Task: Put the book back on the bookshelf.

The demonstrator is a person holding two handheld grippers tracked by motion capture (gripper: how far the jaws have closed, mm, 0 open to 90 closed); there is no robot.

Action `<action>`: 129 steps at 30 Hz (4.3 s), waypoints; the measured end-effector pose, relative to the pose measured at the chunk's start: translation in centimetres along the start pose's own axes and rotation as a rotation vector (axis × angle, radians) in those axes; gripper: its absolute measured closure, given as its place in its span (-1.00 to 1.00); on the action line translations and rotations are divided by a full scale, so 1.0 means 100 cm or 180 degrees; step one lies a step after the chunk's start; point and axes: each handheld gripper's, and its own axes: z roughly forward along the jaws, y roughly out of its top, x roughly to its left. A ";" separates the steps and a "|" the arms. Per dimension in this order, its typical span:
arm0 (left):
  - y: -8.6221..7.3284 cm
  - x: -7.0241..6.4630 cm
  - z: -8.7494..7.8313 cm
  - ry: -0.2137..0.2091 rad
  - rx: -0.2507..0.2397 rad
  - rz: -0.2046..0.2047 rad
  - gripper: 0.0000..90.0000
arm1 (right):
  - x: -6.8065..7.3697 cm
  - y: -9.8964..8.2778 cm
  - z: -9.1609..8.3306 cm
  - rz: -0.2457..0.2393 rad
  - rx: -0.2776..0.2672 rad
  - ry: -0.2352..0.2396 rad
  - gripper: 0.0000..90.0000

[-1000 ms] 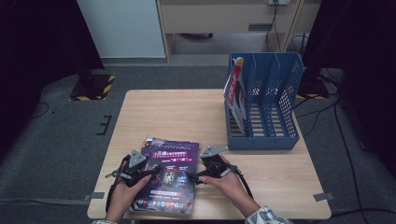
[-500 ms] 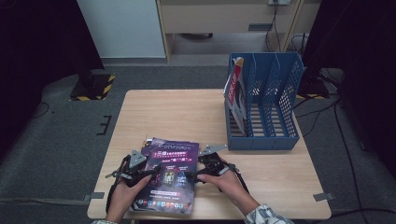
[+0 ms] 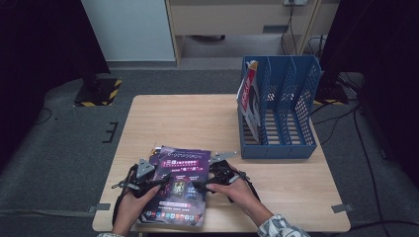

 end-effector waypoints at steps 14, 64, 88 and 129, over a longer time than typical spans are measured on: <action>0.000 -0.001 0.000 0.0012 -0.0012 0.0009 -0.30 | 0.002 0.001 0.002 0.0084 -0.0010 -0.0051 -0.91; -0.003 0.004 -0.002 0.0007 -0.0021 -0.0074 -0.32 | 0.032 0.052 0.022 0.0054 0.0240 0.0292 -0.32; -0.006 0.016 -0.014 -0.0041 -0.0208 -0.0485 -0.70 | 0.042 0.090 -0.005 -0.0255 -0.0325 -0.0114 0.72; 0.011 0.011 -0.018 -0.0364 -0.0284 -0.0448 -0.76 | 0.048 0.129 -0.026 -0.0500 -0.0820 -0.0221 0.79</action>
